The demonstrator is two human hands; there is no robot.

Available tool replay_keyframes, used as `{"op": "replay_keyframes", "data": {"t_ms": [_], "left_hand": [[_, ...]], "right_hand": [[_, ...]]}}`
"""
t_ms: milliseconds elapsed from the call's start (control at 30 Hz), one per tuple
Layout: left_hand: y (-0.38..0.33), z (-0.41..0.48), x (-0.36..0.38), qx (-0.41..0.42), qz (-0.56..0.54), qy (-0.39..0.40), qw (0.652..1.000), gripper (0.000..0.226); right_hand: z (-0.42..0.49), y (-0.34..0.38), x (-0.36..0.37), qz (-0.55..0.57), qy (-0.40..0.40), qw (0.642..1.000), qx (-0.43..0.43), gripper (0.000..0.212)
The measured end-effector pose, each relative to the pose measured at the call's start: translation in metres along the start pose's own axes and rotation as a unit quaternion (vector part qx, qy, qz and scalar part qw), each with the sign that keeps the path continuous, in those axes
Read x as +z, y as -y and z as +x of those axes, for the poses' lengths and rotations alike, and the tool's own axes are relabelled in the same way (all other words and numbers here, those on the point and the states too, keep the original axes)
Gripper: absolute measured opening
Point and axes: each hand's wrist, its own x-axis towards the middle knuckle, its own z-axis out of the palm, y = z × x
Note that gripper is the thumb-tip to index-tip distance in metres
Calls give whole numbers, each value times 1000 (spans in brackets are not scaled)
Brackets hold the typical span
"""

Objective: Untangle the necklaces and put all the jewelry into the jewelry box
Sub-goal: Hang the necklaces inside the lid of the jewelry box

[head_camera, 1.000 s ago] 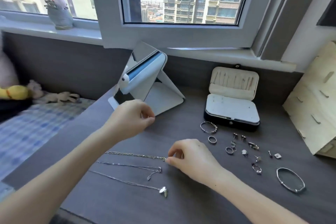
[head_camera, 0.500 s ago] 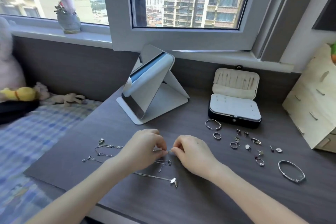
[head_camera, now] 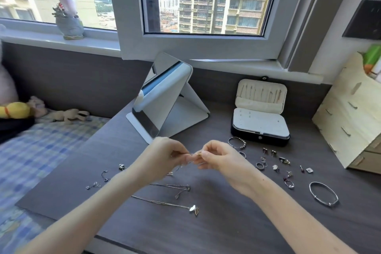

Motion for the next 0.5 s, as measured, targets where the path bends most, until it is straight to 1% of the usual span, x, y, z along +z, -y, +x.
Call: {"op": "replay_keyframes", "data": {"t_ms": [133, 267, 333, 400, 467, 500], "left_hand": [[-12, 11, -14, 32, 84, 5, 996, 16], [-27, 21, -31, 37, 69, 25, 997, 13], [-32, 24, -38, 36, 57, 23, 997, 11], [-37, 26, -44, 29, 48, 16, 998, 10], [-39, 28, -49, 21, 17, 15, 1000, 10], [-40, 29, -50, 19, -1, 17, 1000, 10]], "right_hand": [[0, 6, 1, 57, -2, 998, -36, 19], [0, 24, -1, 184, 16, 981, -52, 23], [-1, 36, -4, 197, 21, 979, -47, 19], [-3, 46, -10, 138, 32, 989, -48, 4], [-3, 53, -15, -2, 31, 999, -42, 16], [-4, 57, -18, -92, 25, 994, -45, 19]]}}
